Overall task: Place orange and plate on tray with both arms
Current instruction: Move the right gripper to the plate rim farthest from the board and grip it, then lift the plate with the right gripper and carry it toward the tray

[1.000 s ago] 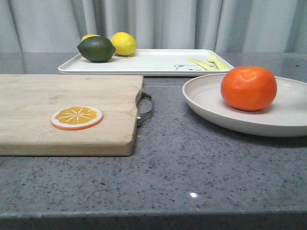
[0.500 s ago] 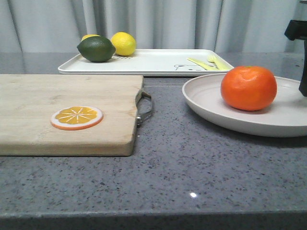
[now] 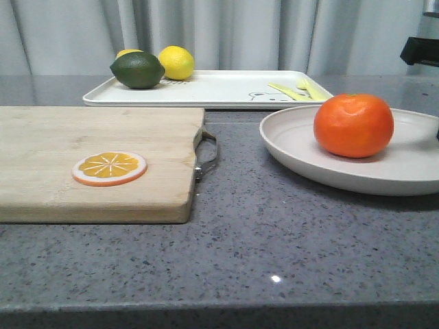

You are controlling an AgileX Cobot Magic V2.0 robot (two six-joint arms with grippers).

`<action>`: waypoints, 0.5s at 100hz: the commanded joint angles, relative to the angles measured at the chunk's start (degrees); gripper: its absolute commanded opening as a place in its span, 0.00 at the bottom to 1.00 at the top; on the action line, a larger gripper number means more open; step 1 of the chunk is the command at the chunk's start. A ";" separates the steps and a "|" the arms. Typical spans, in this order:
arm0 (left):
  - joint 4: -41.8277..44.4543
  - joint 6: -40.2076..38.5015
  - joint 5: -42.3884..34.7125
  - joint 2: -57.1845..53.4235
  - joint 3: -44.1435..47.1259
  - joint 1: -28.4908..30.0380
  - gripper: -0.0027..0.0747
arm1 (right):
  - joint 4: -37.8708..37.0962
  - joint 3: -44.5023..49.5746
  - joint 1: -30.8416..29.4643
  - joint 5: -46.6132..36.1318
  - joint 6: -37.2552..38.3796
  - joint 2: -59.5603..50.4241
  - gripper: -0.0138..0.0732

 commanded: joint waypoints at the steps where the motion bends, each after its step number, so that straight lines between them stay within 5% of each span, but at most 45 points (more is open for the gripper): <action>1: -0.58 -0.48 -4.57 0.14 -1.62 0.13 0.01 | -0.34 -1.54 -0.03 -1.04 -0.66 -1.93 0.09; 50: -0.58 -0.48 -4.65 0.14 -1.62 0.13 0.01 | 7.55 -9.28 -0.03 -1.47 -2.07 -2.48 0.08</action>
